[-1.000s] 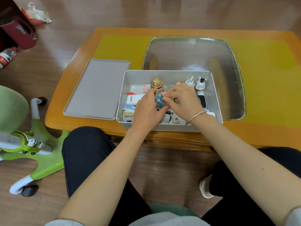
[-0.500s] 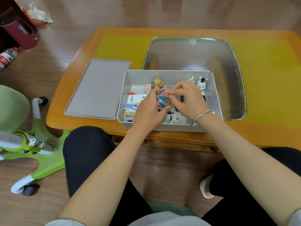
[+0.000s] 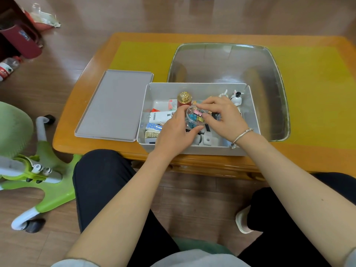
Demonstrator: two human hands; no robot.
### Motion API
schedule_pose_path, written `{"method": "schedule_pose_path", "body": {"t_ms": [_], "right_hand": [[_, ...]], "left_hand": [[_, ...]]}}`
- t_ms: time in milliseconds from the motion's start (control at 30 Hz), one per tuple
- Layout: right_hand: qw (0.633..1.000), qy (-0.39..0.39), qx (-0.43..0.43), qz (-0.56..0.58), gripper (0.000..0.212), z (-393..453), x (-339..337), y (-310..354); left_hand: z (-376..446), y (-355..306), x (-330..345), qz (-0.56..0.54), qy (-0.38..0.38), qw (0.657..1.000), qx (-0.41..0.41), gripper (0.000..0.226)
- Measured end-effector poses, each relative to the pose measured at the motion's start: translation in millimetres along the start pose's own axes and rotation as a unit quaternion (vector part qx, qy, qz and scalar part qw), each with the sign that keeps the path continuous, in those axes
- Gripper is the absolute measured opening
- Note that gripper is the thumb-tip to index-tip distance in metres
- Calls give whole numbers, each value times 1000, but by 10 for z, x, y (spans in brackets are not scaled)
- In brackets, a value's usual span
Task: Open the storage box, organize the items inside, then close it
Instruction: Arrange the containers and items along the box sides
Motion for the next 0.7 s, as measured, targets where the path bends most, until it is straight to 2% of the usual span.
{"method": "schedule_pose_path", "body": {"t_ms": [133, 333, 400, 533, 700], "right_hand": [[1000, 7, -5, -2, 25, 10, 37, 35], [994, -83, 64, 39, 12, 54, 26, -11], [994, -80, 70, 32, 9, 76, 26, -13], [998, -60, 30, -6, 12, 94, 83, 53], [991, -84, 101, -3, 8, 140, 124, 53]], "left_hand": [[5, 19, 10, 4, 14, 1000, 12, 61], [8, 18, 1, 18, 19, 999, 29, 71], [3, 15, -2, 16, 18, 999, 35, 70], [-9, 2, -3, 22, 25, 998, 56, 68], [-4, 15, -2, 24, 14, 998, 56, 69]]}}
Point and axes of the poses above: each hand's wrist, its own z-axis towards the middle knuckle, its own x-axis out of the palm, y = z × x, the point moved 1 cm from there along z, towards the middle knuckle, and after that the axes turned 2 degrees about -z, right-handed, at the moved point
